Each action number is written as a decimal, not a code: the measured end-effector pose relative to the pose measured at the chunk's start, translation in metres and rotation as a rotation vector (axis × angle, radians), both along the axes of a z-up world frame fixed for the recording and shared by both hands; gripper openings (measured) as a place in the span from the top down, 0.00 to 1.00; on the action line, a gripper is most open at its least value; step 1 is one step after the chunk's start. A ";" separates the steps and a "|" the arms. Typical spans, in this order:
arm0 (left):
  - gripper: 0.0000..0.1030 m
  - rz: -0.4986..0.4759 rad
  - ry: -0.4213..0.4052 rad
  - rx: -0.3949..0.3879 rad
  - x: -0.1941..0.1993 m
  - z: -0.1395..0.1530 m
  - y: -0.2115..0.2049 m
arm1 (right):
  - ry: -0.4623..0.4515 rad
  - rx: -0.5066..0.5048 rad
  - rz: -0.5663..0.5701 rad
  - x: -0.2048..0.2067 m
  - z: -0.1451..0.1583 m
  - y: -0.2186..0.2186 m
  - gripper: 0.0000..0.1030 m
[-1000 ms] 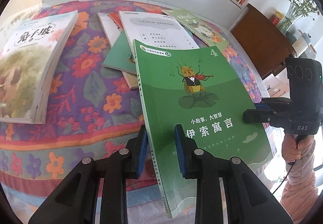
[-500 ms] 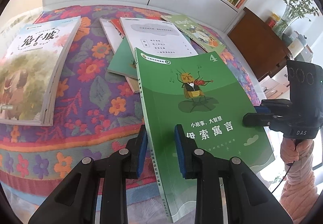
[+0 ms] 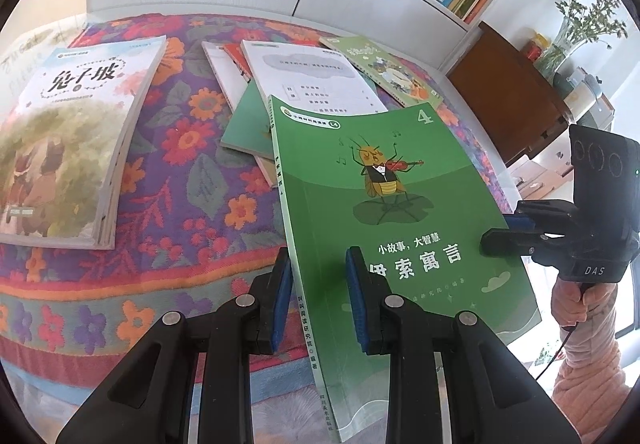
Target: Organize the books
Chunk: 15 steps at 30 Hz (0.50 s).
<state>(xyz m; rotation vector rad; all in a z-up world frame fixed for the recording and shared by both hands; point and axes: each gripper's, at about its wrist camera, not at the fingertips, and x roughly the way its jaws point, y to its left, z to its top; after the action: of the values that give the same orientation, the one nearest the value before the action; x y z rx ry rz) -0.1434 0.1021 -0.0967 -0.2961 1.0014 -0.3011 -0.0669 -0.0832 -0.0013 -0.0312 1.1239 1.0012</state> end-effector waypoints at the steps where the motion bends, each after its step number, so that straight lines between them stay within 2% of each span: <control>1: 0.77 0.000 -0.003 -0.001 0.000 0.001 0.001 | -0.003 0.000 0.001 0.000 0.001 0.001 0.79; 9: 0.77 0.018 -0.039 0.008 0.008 0.021 0.021 | -0.047 0.005 0.005 0.001 0.015 0.014 0.79; 15: 0.77 0.062 -0.078 0.010 0.023 0.047 0.059 | -0.096 0.018 0.021 0.013 0.031 0.037 0.79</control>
<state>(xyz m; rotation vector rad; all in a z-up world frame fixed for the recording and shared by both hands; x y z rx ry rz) -0.1200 0.1609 -0.0492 -0.3038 0.9154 -0.2502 -0.0537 -0.0458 0.0294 -0.0764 1.0289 1.0178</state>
